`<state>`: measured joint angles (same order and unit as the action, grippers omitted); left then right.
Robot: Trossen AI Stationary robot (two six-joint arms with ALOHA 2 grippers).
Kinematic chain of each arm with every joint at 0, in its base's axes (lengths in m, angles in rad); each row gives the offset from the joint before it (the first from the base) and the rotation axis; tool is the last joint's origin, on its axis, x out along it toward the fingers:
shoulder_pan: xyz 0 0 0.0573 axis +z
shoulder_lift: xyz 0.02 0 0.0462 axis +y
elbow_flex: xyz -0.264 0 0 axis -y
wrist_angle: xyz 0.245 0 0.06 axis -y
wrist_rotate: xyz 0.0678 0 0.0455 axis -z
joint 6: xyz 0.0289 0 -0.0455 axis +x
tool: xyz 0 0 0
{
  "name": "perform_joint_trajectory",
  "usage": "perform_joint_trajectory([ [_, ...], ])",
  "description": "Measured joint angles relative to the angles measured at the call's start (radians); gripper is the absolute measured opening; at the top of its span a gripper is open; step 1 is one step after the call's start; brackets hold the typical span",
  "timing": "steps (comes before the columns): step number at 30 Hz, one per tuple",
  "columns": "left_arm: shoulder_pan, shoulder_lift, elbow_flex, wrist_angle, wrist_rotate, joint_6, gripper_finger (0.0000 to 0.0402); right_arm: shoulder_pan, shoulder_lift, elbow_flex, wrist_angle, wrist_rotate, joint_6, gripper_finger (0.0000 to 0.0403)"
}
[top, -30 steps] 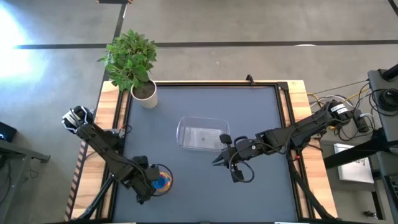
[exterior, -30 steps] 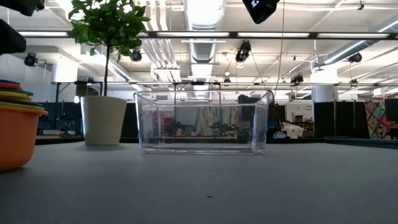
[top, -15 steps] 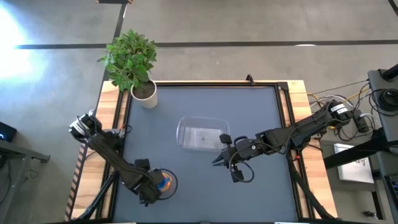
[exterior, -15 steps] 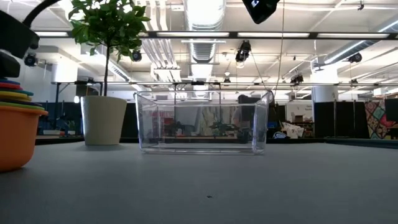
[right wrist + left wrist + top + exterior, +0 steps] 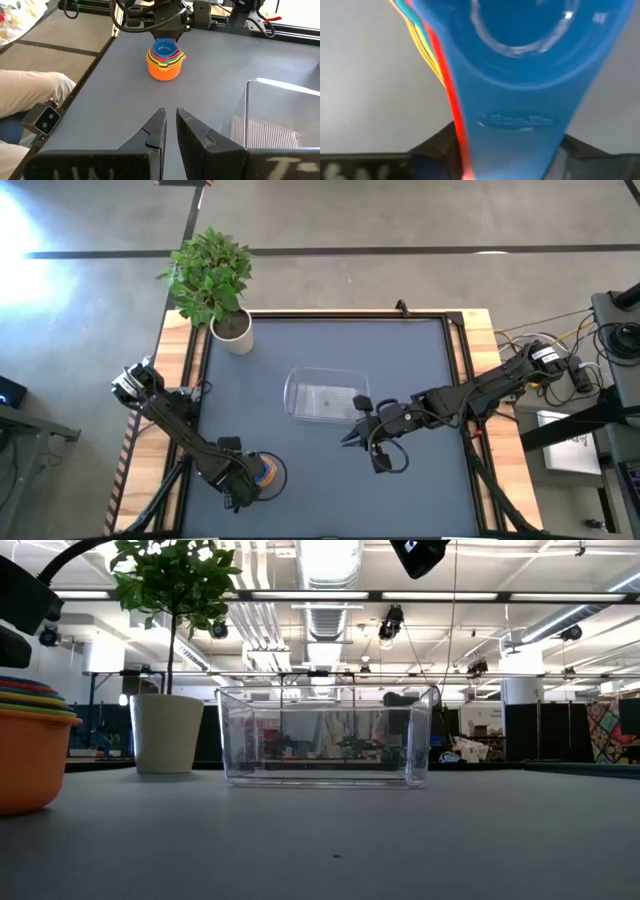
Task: Nest measuring cups in basket
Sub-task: Put the nested measuring cups into the transparent bin
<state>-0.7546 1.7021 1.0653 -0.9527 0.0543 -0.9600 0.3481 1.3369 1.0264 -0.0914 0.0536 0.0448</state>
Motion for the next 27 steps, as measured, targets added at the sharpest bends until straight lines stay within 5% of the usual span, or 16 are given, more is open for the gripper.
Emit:
perform_joint_trajectory([
  [3, 0.004, -0.001, 0.0, 0.0, 0.014, 0.001, 0.013, 0.0, 0.0, 0.0, 0.0, 0.0, 0.0, 0.0034],
  [27, 0.011, -0.123, 0.0, -0.013, -0.112, 0.022, 0.0129, 0.0, 0.0, 0.0, -0.004, 0.0, -0.021, 0.0034],
])
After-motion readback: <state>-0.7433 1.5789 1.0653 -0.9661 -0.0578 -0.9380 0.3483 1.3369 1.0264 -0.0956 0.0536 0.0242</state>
